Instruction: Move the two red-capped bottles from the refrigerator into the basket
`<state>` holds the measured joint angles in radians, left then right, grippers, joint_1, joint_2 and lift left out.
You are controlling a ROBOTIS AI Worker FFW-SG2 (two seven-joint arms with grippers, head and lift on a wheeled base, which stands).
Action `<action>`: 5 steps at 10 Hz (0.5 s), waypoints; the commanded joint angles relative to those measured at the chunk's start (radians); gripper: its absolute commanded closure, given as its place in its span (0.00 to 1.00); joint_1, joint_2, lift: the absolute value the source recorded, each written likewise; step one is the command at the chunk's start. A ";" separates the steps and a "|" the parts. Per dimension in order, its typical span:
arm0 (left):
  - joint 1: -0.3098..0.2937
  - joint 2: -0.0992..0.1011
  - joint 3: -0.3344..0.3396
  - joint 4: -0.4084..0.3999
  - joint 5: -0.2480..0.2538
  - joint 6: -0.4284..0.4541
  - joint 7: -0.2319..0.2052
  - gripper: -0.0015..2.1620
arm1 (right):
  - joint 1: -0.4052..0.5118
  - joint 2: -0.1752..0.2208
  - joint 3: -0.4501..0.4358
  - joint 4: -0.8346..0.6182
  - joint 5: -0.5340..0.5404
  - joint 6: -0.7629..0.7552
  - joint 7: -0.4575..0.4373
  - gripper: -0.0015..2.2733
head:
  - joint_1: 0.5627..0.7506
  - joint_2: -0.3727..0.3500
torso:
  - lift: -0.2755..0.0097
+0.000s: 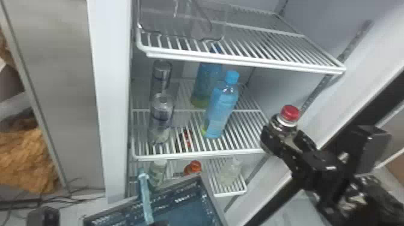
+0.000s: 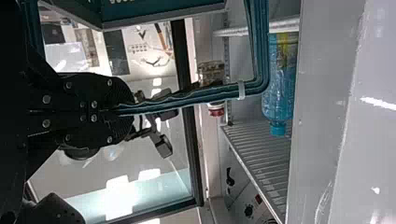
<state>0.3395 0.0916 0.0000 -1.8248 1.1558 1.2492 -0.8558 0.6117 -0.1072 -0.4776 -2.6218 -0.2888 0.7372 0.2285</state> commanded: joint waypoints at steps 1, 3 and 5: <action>0.002 0.000 -0.002 0.000 -0.001 0.000 0.000 0.55 | 0.063 0.017 -0.035 -0.062 -0.006 0.024 0.000 0.56 | 0.70 0.03 | 0.97; 0.004 0.000 -0.002 0.000 -0.001 0.000 0.000 0.55 | 0.132 0.030 -0.055 -0.131 -0.018 0.058 0.002 0.56 | 0.70 0.03 | 0.97; 0.002 0.000 0.000 0.000 -0.001 -0.005 0.000 0.55 | 0.196 0.043 -0.077 -0.217 -0.046 0.112 0.012 0.56 | 0.70 0.03 | 0.97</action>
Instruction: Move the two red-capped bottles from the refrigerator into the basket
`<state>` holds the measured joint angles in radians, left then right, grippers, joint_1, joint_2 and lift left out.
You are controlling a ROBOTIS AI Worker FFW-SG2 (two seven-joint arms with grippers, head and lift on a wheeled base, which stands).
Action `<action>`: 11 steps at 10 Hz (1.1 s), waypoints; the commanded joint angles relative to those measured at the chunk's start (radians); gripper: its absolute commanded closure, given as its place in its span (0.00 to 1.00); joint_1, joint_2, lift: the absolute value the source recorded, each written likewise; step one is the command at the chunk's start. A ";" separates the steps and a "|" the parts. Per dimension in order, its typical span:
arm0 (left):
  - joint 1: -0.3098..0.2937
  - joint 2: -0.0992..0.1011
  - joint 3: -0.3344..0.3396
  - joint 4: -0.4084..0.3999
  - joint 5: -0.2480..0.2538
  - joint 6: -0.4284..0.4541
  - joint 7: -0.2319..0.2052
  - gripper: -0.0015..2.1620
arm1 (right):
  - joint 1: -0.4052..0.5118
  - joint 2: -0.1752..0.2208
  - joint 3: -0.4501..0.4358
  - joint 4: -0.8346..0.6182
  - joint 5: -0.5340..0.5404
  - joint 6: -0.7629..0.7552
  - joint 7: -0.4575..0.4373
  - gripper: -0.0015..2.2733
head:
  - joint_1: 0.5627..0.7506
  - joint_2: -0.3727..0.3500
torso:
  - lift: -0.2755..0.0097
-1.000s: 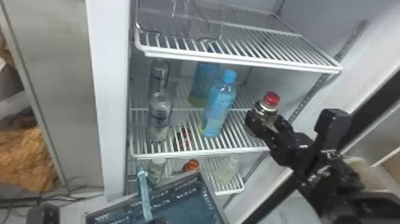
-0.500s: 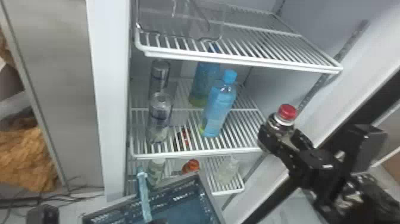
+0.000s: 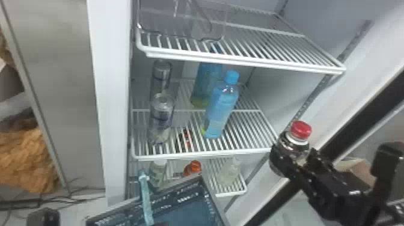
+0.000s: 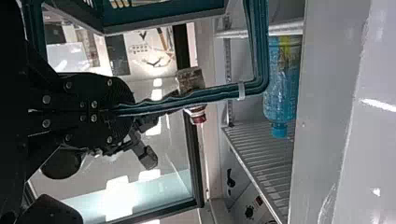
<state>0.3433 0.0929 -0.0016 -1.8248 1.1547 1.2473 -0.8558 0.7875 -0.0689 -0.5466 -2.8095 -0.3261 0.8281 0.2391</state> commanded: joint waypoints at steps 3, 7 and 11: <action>0.000 -0.005 0.006 0.000 0.000 -0.005 0.001 0.55 | 0.079 0.015 -0.018 -0.103 -0.059 0.117 0.026 0.56 | 0.70 0.03 | 0.97; -0.007 -0.004 0.008 0.000 0.000 -0.013 0.001 0.55 | 0.125 0.026 0.010 -0.129 -0.117 0.230 0.074 0.56 | 0.70 0.03 | 0.97; -0.010 -0.004 -0.002 0.000 0.000 -0.013 0.007 0.55 | 0.138 0.014 0.088 -0.129 -0.188 0.296 0.103 0.56 | 0.70 0.03 | 0.97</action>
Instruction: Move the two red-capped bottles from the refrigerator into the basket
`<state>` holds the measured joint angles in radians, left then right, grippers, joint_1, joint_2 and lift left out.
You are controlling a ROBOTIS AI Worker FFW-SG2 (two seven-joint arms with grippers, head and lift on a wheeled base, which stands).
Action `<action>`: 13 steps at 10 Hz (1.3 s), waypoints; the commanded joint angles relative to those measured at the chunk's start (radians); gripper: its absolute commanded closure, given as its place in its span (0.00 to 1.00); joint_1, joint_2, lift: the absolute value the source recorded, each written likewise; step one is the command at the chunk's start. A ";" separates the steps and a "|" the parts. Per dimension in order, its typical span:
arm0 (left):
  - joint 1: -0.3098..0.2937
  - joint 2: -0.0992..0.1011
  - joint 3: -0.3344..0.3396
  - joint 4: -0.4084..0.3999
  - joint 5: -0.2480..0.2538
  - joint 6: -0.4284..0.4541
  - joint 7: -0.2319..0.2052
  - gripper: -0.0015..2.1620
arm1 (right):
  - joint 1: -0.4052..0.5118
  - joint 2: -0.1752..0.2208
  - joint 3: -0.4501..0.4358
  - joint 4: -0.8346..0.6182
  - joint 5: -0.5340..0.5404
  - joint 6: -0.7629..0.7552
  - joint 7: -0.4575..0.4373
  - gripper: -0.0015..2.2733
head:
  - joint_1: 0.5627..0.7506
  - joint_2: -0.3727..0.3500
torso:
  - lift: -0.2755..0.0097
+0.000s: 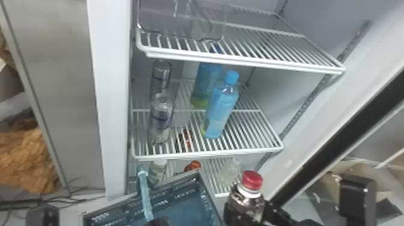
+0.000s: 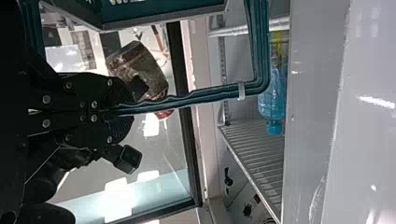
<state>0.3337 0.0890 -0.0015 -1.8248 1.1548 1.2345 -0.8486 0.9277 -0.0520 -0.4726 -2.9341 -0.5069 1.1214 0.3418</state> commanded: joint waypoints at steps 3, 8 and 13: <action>-0.005 0.000 -0.016 0.000 0.010 0.002 0.006 0.55 | -0.052 -0.020 0.078 0.010 -0.041 0.022 0.019 0.56 | 0.70 0.03 | 0.97; -0.012 0.000 -0.018 0.000 0.014 0.000 0.008 0.55 | -0.081 -0.023 0.076 0.066 -0.049 0.081 0.042 0.04 | 0.70 0.03 | 0.97; -0.002 -0.006 -0.012 0.005 0.014 0.002 0.008 0.55 | -0.025 0.003 0.012 0.194 0.066 -0.260 0.120 0.06 | 0.70 0.03 | 0.97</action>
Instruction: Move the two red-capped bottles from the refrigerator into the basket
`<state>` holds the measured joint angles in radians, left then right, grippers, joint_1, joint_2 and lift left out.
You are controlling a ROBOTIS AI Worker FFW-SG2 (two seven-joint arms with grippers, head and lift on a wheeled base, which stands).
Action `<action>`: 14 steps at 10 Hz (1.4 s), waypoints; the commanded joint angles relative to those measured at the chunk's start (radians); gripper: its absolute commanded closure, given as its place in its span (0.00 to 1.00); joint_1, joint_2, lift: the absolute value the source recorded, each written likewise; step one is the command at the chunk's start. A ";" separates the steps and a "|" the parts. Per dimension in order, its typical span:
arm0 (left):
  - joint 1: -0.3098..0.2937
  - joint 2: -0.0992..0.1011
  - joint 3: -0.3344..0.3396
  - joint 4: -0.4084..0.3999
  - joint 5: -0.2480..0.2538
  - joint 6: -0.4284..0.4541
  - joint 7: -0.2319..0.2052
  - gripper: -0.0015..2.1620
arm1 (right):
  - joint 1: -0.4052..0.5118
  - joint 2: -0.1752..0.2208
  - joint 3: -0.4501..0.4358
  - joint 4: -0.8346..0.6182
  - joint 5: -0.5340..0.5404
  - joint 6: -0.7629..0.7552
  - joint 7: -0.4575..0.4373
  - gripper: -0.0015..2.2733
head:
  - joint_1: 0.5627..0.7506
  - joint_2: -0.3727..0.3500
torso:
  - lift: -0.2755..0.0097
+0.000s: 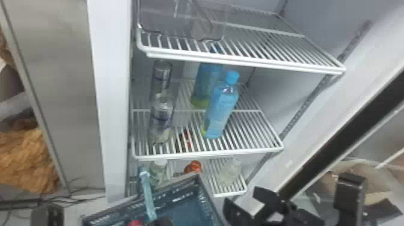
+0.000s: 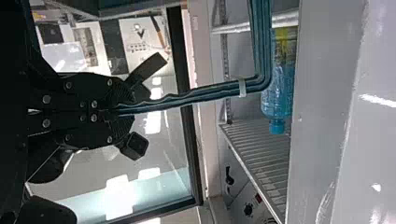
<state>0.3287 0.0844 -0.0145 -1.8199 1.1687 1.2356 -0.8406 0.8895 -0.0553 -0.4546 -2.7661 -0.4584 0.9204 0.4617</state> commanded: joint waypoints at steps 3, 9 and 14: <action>0.008 -0.002 0.004 0.000 0.006 0.001 0.000 0.55 | 0.060 0.025 -0.018 0.139 0.074 -0.295 0.020 0.06 | 0.70 0.03 | 0.97; 0.015 -0.014 0.012 0.000 0.008 0.006 -0.002 0.55 | 0.021 0.015 -0.012 0.487 0.181 -0.808 0.072 0.07 | 0.70 0.03 | 0.97; 0.020 -0.020 0.016 0.000 0.000 0.016 -0.002 0.55 | -0.028 -0.014 0.116 0.605 0.169 -0.911 0.063 0.07 | 0.70 0.03 | 0.97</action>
<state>0.3465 0.0649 0.0008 -1.8198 1.1708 1.2497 -0.8421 0.8617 -0.0652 -0.3429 -2.1636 -0.2891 0.0151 0.5252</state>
